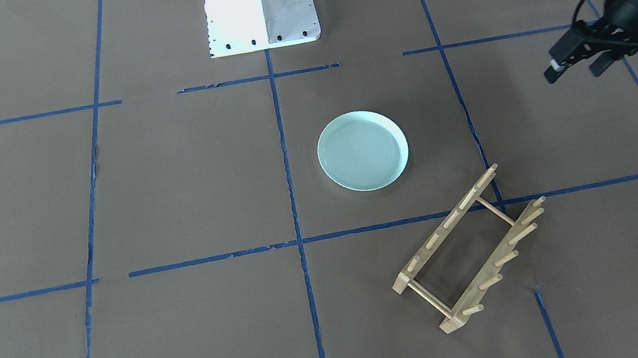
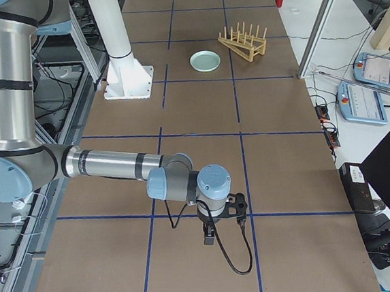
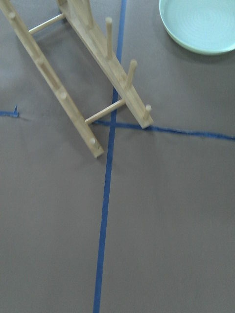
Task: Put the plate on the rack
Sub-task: 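Move the left gripper down over the pale green plate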
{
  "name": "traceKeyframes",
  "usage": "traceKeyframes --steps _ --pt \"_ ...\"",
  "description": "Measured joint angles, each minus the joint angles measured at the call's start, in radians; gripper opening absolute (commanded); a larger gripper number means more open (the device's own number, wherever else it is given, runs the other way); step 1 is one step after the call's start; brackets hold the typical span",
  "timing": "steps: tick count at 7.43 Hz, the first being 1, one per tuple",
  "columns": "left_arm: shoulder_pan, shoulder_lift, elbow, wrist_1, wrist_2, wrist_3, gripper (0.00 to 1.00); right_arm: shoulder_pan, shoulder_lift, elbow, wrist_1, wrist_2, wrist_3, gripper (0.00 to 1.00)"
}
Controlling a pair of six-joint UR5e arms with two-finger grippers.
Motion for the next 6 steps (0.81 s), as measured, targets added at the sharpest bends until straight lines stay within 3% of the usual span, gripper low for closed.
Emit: traceKeyframes --steps 3,6 --pt "0.343 -0.297 0.102 0.135 0.212 -0.347 0.99 0.000 0.000 0.001 0.000 0.000 0.000 1.00" --pt "0.497 -0.554 0.366 0.202 0.332 -0.454 0.97 0.000 0.000 0.001 0.000 0.000 0.000 1.00"
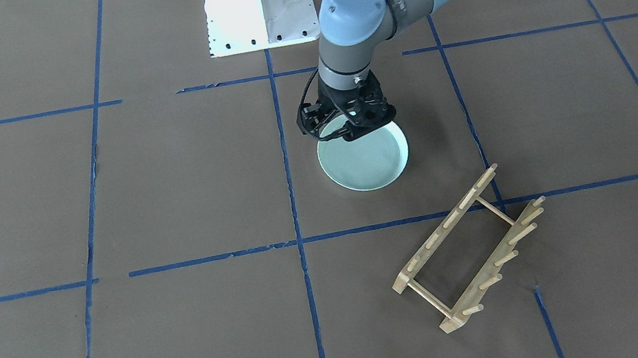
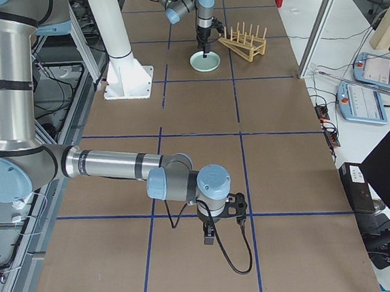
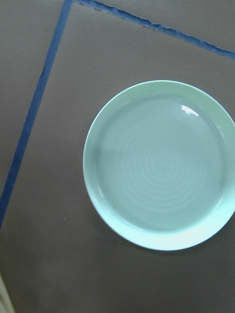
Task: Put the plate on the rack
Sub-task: 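Move the left gripper down over the pale green plate, then close the left gripper on the plate's rim nearest the robot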
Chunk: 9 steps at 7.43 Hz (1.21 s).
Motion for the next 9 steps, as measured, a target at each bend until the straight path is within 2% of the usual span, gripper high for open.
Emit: traceKeyframes --steps 1,3,4,5,6,7,9 --pt "0.017 -0.040 0.060 -0.001 0.035 0.018 0.97 0.000 0.000 0.000 0.000 0.000 0.000 1.00" --pt "0.052 -0.059 0.110 -0.006 0.111 0.061 0.96 0.000 0.000 0.000 0.000 0.000 0.000 1.00" --pt "0.064 -0.063 0.143 -0.034 0.143 0.068 0.92 0.000 0.000 0.000 0.000 0.000 0.000 1.00" --pt "0.072 -0.066 0.183 -0.080 0.167 0.071 0.82 0.000 0.000 0.000 0.000 0.000 0.000 1.00" --pt "0.078 -0.070 0.214 -0.113 0.181 0.072 0.56 0.000 0.000 0.000 0.000 0.000 0.000 1.00" --pt "0.084 -0.071 0.228 -0.127 0.188 0.073 0.03 0.000 0.000 0.000 0.000 0.000 0.000 1.00" --pt "0.088 -0.073 0.228 -0.132 0.191 0.073 0.00 0.000 0.000 0.000 0.000 0.000 0.000 1.00"
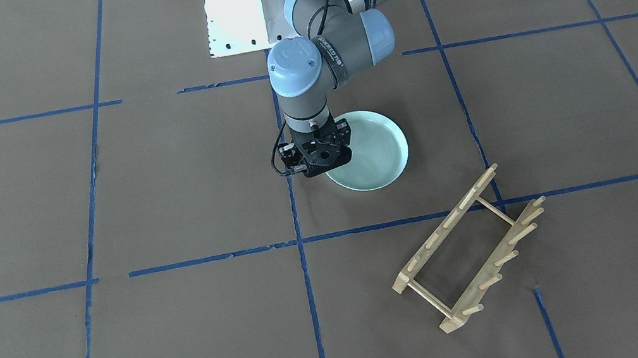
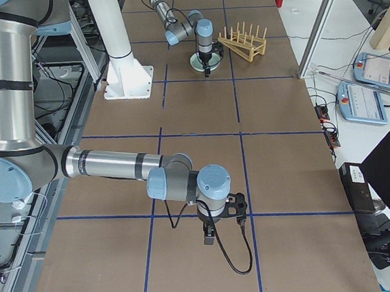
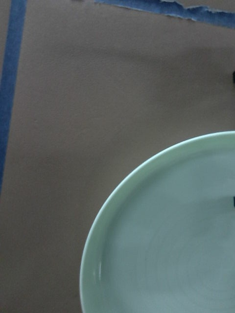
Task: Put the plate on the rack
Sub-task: 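Close the left gripper on the plate's rim nearest the robot, then lift the plate with the left gripper and tilt it upright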
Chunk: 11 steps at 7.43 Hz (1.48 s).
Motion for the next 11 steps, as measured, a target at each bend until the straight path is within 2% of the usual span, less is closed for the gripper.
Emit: traceKeyframes --steps 8,11 --pt "-0.016 0.019 -0.063 0.003 -0.003 -0.024 0.00 0.000 0.000 0.000 0.000 0.000 0.000 1.00" --pt "-0.124 0.024 -0.249 -0.028 -0.004 -0.144 0.00 0.000 0.000 -0.001 0.000 0.000 0.000 1.00"
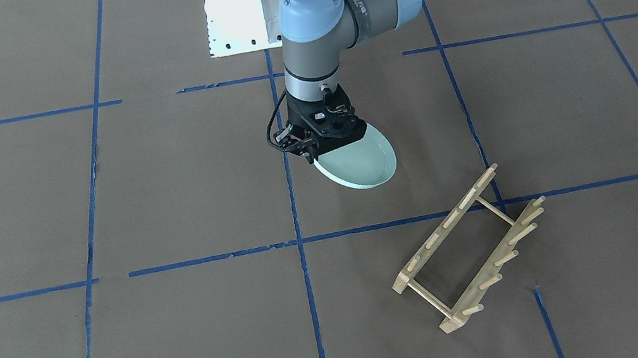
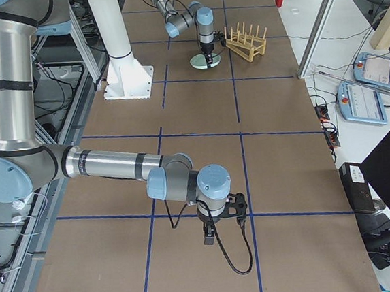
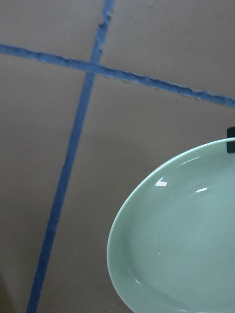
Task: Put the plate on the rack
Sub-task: 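Lift the plate with the left gripper and tilt it upright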
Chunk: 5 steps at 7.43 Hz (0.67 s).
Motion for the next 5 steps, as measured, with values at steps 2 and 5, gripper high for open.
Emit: traceKeyframes --steps 2,5 --pt "-0.112 0.021 -0.059 -0.185 0.000 -0.144 0.00 0.000 0.000 0.000 0.000 0.000 0.000 1.00" --pt "-0.256 0.159 -0.066 -0.631 0.003 -0.322 0.00 0.000 0.000 0.001 0.000 0.000 0.000 1.00"
